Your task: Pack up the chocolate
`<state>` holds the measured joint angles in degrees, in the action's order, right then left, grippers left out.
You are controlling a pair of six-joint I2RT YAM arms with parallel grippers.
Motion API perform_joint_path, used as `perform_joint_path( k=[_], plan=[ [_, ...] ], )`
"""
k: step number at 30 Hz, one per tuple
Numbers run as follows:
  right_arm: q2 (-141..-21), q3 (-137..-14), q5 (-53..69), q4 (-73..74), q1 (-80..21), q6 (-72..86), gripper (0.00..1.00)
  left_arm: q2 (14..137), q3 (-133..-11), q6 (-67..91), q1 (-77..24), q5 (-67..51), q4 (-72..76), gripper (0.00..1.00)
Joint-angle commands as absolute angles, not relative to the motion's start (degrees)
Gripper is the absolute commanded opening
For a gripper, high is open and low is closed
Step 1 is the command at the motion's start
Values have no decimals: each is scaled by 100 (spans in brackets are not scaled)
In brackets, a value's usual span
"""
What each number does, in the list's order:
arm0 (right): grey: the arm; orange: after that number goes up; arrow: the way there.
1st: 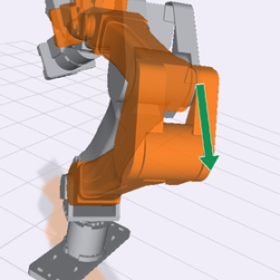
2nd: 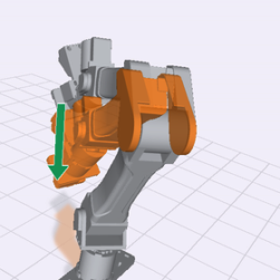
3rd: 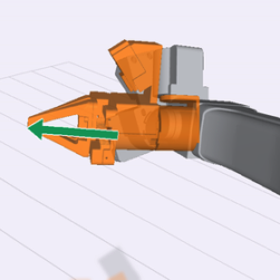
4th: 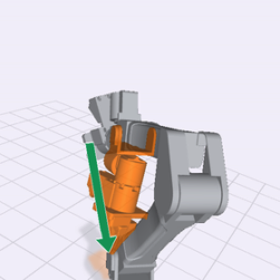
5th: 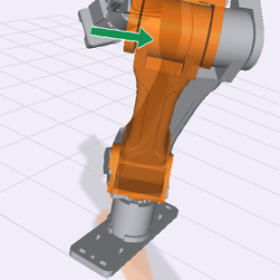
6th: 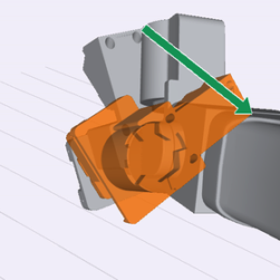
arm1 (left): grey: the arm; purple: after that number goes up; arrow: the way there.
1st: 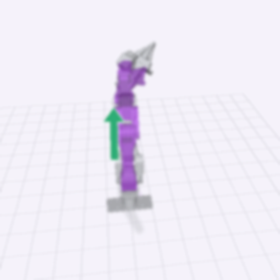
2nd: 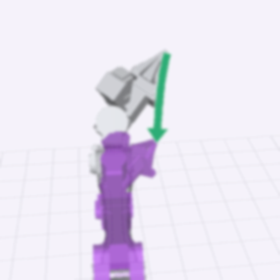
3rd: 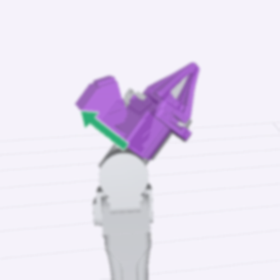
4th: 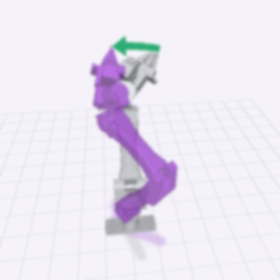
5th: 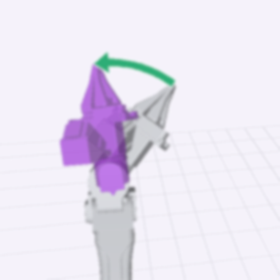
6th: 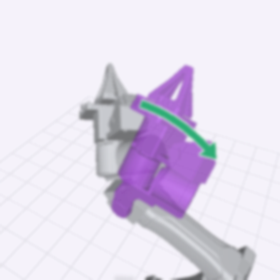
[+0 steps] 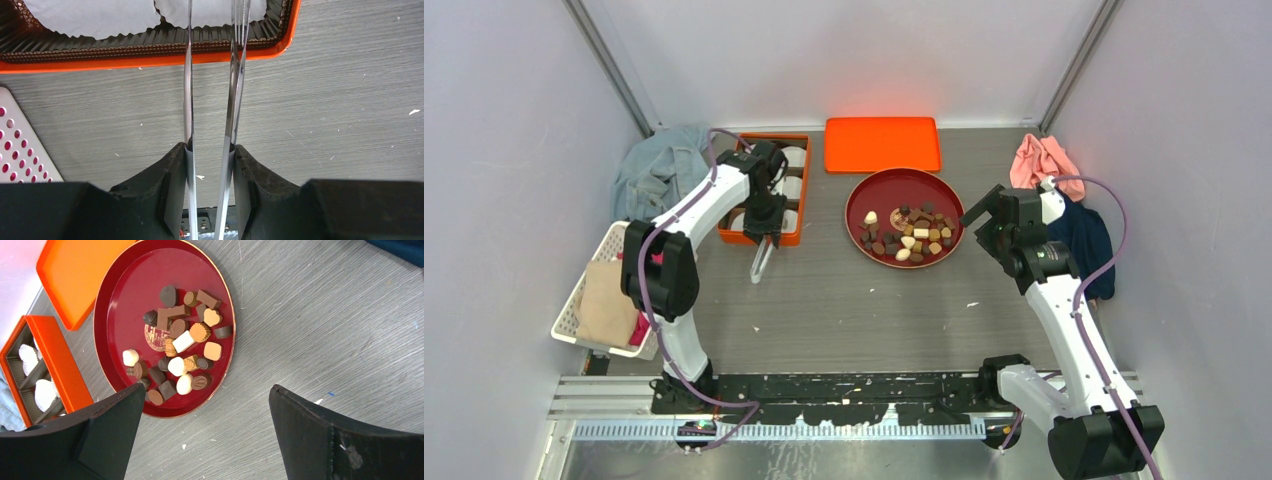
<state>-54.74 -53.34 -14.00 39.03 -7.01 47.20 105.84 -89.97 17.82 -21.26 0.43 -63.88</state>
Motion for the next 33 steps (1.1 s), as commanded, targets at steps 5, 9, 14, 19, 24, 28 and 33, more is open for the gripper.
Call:
perform_joint_path(
  k=[5, 9, 14, 19, 24, 28, 33],
  plan=[
    [-5353, -5328, -1415, 3709, -700, 4795, 100, 10372, -9040, 1819, -2109, 47, -6346, 41],
    [-5352, -5326, -1415, 3722, -703, 4792, 100, 10297, -9154, 1826, -2109, 44, -6389, 34],
    [-5335, -5318, -1419, 3727, -703, 4790, 100, 9991, -9419, 1871, -2109, 26, -6449, 21],
    [-5342, -5304, -1415, 3727, -702, 4799, 100, 9741, -9736, 1889, -2137, -341, -6470, 15],
    [-5313, -5283, -1411, 3711, -703, 4835, 100, 9944, -10152, 1907, -2565, -507, -6416, 15],
    [-5255, -5269, -1406, 3739, -698, 4859, 100, 10584, -10755, 1884, -3130, -557, -6496, 16],
    [-5120, -5272, -1465, 3865, -703, 4828, 99, 11592, -11708, 1785, -3574, -611, -6665, 23]
  ],
)
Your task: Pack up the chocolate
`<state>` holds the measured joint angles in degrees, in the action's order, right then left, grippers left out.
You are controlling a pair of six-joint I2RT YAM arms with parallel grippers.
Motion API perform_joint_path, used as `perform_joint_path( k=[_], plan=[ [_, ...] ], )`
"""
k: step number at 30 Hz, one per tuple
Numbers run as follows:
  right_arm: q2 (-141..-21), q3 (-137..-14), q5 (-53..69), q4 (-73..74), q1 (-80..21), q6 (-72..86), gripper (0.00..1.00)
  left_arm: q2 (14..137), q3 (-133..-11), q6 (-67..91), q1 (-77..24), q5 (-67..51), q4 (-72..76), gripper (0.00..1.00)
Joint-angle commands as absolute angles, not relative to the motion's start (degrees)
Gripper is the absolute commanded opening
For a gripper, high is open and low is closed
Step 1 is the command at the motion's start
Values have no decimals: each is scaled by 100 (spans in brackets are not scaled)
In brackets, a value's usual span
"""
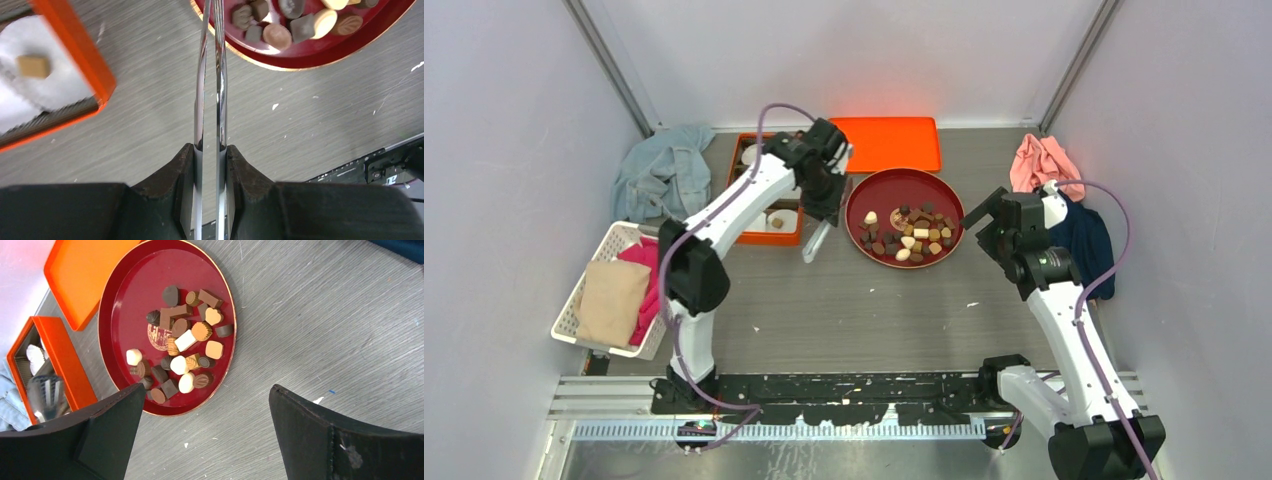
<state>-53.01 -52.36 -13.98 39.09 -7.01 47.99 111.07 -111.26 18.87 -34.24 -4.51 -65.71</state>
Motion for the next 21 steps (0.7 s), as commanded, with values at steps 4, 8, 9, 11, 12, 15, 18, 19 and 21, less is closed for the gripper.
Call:
perform_joint_path(
  k=[4, 8, 9, 11, 12, 15, 18, 19, 21],
  plan=[
    [-5076, -5284, -1493, 3902, -703, 4825, 100, 12206, -12240, 1662, -3745, -483, -6891, 27],
    [-5079, -5299, -1476, 3911, -703, 4806, 100, 12570, -12494, 1593, -3801, -486, -6947, 30],
    [-5083, -5307, -1468, 3911, -695, 4795, 100, 12643, -12557, 1572, -3802, -483, -6975, 31],
    [-5091, -5332, -1466, 3920, -703, 4784, 99, 12777, -12670, 1523, -3802, -529, -7048, 33],
    [-5097, -5341, -1475, 3926, -703, 4783, 100, 12821, -12695, 1507, -3798, -554, -7071, 34],
    [-5093, -5348, -1477, 3926, -703, 4779, 99, 12908, -12742, 1501, -3797, -575, -7068, 35],
    [-5119, -5344, -1469, 3928, -698, 4778, 99, 12992, -12861, 1535, -3799, -647, -7077, 38],
    [-5123, -5344, -1470, 3921, -703, 4776, 100, 13034, -12893, 1538, -3797, -661, -7080, 40],
    [-5130, -5344, -1452, 3907, -700, 4773, 99, 13116, -12954, 1550, -3803, -673, -7095, 41]
  ],
)
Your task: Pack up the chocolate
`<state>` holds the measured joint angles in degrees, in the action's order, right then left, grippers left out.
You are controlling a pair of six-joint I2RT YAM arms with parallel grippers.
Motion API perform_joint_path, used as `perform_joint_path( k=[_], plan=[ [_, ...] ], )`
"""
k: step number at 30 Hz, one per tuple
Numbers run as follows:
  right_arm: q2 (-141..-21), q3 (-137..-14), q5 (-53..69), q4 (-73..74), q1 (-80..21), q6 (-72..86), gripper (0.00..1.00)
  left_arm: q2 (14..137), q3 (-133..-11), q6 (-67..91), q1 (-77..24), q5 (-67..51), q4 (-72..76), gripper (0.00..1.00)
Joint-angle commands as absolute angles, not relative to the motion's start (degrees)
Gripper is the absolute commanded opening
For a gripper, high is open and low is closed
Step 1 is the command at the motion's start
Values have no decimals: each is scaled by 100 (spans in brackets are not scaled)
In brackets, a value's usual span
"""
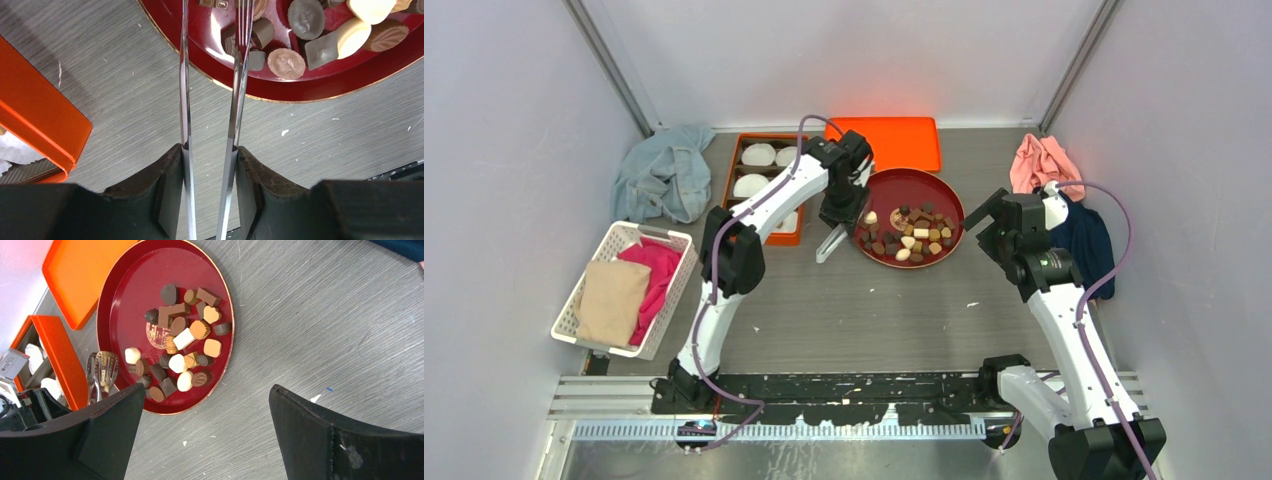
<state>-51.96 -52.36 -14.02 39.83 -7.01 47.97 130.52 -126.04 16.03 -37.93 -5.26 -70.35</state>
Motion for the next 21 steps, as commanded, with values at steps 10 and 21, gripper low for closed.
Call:
perform_joint_path(
  k=[10, 21],
  plan=[
    [-5135, -5300, -1430, 3874, -703, 4764, 100, 13522, -13262, 1607, -3798, -737, -7194, 43],
    [-5124, -5238, -1398, 3857, -697, 4766, 100, 13517, -13259, 1665, -3813, -901, -7146, 43]
  ],
)
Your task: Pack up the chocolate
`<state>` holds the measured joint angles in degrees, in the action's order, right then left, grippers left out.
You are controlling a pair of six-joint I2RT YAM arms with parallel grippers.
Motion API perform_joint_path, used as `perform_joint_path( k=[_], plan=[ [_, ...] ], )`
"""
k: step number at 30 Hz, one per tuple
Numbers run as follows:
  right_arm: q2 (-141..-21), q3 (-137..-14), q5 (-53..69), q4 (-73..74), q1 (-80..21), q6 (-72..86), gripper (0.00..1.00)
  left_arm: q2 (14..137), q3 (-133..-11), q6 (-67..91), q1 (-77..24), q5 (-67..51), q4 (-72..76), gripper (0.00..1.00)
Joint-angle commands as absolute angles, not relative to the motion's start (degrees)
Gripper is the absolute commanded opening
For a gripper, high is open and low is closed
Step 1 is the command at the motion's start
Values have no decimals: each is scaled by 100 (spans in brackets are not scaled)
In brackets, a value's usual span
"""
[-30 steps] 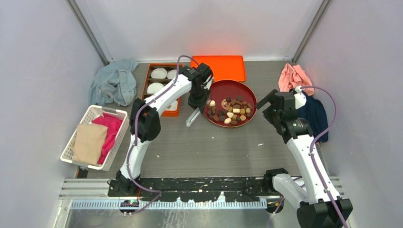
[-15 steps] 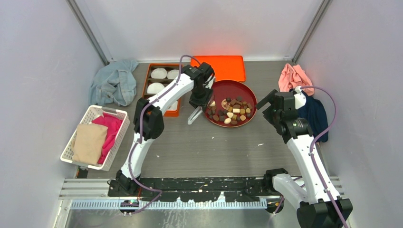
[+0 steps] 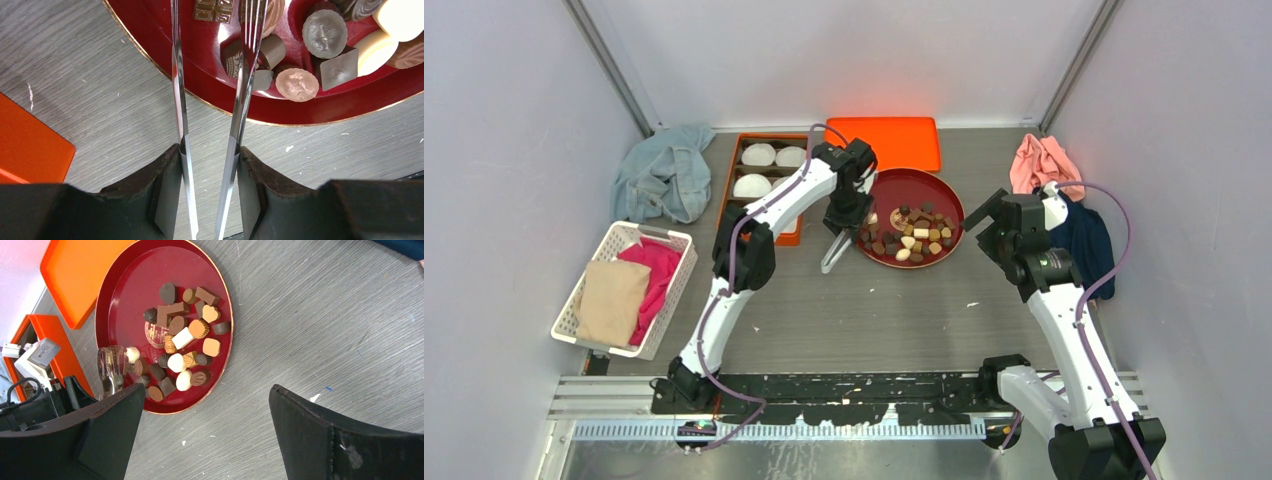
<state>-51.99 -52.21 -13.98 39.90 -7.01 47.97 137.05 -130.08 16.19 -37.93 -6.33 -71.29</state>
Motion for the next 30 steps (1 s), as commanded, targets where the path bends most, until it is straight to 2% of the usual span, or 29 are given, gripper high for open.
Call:
perform_joint_path(
  k=[1, 17, 30],
  plan=[
    [-5120, -5232, -1397, 3854, -702, 4764, 99, 13490, -13250, 1674, -3807, -953, -7119, 43],
    [-5106, -5221, -1415, 3858, -703, 4737, 99, 13449, -13284, 1682, -3862, -1081, -7095, 43],
    [-5095, -5214, -1411, 3863, -703, 4729, 99, 13876, -13792, 1300, -3816, -667, -7655, 42]
  ],
)
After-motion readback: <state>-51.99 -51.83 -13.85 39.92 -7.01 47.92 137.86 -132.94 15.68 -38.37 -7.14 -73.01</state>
